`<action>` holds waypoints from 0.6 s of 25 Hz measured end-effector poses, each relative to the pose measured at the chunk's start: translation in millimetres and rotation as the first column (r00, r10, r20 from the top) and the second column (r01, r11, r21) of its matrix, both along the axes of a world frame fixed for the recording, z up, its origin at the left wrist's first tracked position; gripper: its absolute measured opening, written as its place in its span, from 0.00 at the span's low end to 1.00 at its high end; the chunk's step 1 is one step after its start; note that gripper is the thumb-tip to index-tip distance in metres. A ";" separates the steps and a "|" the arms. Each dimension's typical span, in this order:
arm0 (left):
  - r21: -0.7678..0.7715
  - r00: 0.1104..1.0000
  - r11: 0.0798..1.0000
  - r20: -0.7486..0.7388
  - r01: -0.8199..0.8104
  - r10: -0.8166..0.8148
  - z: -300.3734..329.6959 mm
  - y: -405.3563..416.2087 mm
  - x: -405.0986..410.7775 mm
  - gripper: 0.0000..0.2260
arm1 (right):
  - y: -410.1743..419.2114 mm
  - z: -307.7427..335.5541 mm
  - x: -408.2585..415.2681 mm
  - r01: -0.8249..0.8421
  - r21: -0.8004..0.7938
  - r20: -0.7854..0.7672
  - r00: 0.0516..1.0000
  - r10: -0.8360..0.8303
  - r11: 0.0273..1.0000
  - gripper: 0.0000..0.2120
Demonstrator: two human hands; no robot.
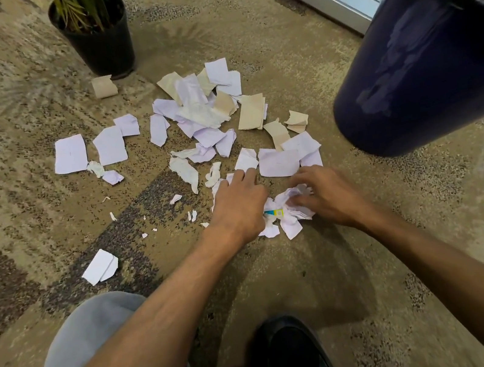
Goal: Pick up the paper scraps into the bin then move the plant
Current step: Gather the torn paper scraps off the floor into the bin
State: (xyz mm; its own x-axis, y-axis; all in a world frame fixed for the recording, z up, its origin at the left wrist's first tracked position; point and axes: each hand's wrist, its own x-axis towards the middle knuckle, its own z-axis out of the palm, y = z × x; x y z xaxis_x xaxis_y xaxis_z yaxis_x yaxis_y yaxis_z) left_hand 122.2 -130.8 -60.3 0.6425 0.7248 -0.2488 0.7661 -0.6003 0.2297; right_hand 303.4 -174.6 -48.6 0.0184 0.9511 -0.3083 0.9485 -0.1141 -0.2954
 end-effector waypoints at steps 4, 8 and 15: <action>-0.047 1.000 0.999 -0.008 -0.018 0.018 3.7 2.6 -1.3 0.13 | -1.8 10.5 9.5 0.276 0.071 -0.329 0.914 -0.238 0.959 0.15; -0.078 0.993 0.994 0.080 -0.077 0.084 13.0 4.9 -2.6 0.04 | -9.1 22.0 13.1 0.356 0.065 -0.538 0.799 -0.267 0.932 0.08; -0.373 0.847 0.876 0.312 -0.306 0.429 16.7 33.8 -29.2 0.10 | -31.5 -6.8 3.9 0.289 -0.205 -0.342 0.874 -0.345 0.935 0.24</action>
State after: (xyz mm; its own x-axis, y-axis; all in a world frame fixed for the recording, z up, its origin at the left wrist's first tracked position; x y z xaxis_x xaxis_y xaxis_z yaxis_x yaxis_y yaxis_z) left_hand 93.0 -97.0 -43.5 0.4305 0.8557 -0.2873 0.7335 -0.1461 0.6638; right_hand 307.2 -206.1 -55.5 0.1704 0.8584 -0.4839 0.6810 -0.4575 -0.5717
